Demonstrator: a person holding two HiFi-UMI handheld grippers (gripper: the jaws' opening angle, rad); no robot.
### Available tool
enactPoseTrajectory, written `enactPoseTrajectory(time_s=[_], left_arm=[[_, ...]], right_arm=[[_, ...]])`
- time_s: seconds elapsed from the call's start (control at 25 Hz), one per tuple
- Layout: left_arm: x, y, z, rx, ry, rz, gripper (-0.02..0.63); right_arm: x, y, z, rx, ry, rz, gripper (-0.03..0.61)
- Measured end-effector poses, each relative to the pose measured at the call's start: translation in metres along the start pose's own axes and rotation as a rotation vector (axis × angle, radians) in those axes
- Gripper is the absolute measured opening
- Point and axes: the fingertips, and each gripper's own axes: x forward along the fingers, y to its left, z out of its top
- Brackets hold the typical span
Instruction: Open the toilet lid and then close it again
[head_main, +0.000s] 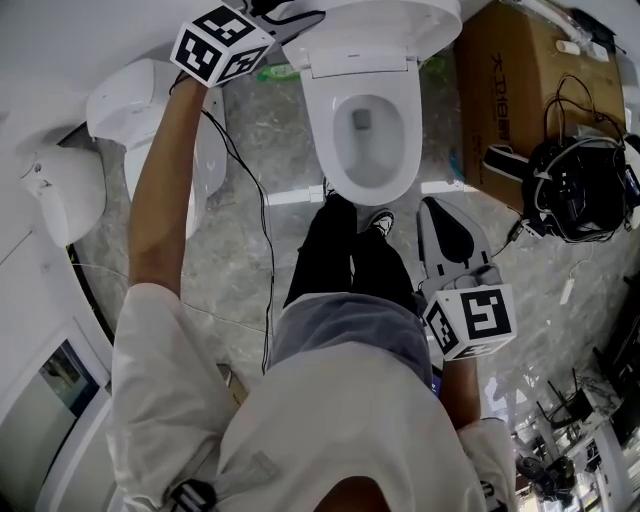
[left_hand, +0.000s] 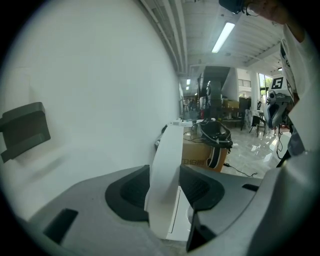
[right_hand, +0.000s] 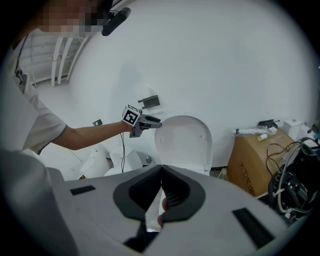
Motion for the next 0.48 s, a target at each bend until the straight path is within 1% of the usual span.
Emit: enactPoseTrajectory(time_s=[0.48], left_arm=[[-0.005,-0.026,-0.005,0.018,0.023,0.013,0.184]], right_arm=[[-0.017,-0.005,-0.01,-0.006,-0.001,0.013,0.011]])
